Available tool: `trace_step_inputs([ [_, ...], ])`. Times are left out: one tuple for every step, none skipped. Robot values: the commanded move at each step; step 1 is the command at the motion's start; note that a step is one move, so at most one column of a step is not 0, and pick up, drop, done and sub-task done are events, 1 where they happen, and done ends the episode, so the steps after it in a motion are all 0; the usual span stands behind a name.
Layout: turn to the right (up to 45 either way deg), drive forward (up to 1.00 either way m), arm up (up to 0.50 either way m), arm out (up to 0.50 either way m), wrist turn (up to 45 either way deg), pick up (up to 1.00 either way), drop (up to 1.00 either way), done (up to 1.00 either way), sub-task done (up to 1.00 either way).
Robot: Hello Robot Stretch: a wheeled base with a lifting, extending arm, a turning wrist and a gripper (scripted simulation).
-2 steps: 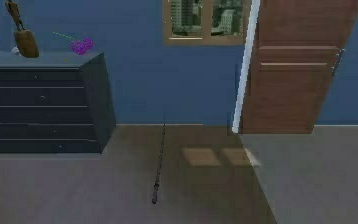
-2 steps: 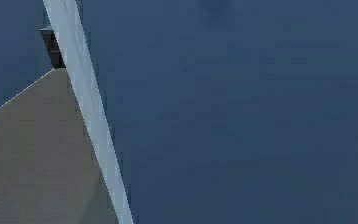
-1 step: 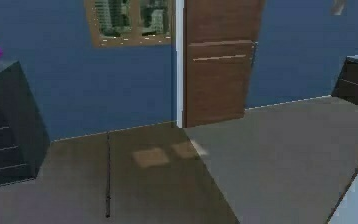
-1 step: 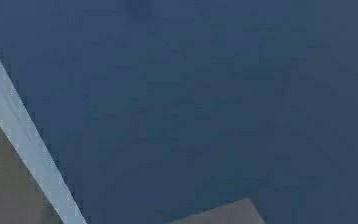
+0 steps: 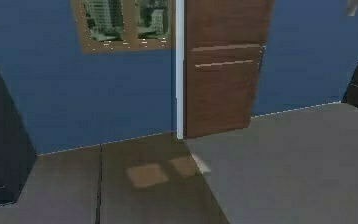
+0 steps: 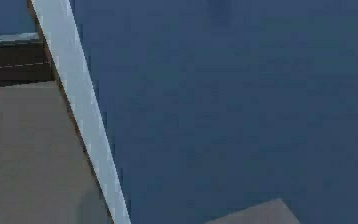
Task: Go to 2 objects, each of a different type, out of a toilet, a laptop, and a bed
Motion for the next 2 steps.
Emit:
trace_step_inputs([
  [15.0,0.0,0.0,0.0,0.0,0.0,0.0,0.0,0.0],
  [0.0,0.6,0.0,0.0,0.0,0.0,0.0,0.0,0.0],
])
